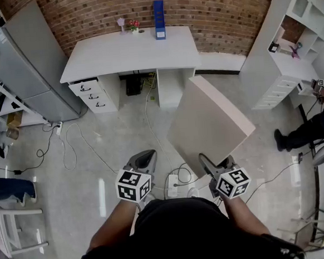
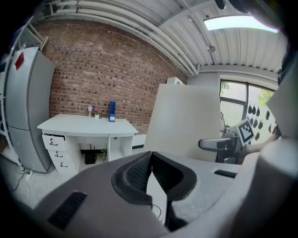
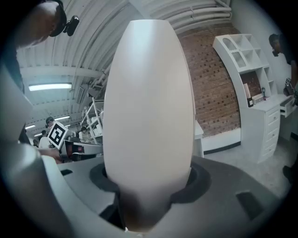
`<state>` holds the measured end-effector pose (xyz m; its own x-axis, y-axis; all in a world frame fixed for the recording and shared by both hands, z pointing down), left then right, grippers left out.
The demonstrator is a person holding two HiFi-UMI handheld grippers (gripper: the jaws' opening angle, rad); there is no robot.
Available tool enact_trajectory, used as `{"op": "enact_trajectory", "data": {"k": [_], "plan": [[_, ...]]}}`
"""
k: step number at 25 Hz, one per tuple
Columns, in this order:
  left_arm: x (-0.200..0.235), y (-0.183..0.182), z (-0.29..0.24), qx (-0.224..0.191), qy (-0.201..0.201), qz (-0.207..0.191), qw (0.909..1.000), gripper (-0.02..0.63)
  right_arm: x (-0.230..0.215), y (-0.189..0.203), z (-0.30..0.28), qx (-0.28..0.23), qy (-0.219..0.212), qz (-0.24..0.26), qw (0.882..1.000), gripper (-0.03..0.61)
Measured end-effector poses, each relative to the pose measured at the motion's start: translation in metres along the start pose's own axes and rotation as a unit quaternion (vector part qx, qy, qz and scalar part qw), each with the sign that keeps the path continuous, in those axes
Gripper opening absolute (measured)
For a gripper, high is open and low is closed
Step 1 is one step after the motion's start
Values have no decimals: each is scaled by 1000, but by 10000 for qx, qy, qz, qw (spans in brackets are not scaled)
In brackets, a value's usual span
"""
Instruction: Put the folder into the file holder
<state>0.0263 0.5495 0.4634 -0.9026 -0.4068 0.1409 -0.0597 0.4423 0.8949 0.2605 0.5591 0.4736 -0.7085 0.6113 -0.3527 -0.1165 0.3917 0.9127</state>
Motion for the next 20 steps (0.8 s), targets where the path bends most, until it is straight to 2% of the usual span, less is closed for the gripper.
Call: {"op": "enact_trajectory", "data": {"k": [14,20], "plan": [[-13,-12,-11,-87,-80,14,9999,5,-15,-11,4,-6,-145,33,9999,278],[-27,-11,-20,-28,-174,41,9998,5,-24,-19,13,-62,-459,-9,9989,287]]}}
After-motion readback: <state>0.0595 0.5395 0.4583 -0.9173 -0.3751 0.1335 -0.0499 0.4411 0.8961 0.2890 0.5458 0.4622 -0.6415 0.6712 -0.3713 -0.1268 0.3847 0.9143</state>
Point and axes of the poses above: the fingertips, and each gripper's own axes: z backward along the fingers, x to its left, y out of its underside, the point moved 4 cm from there along z, backward along the fingers, and after that the axes turned 10 degrees about -y, right-handed, at the moved point
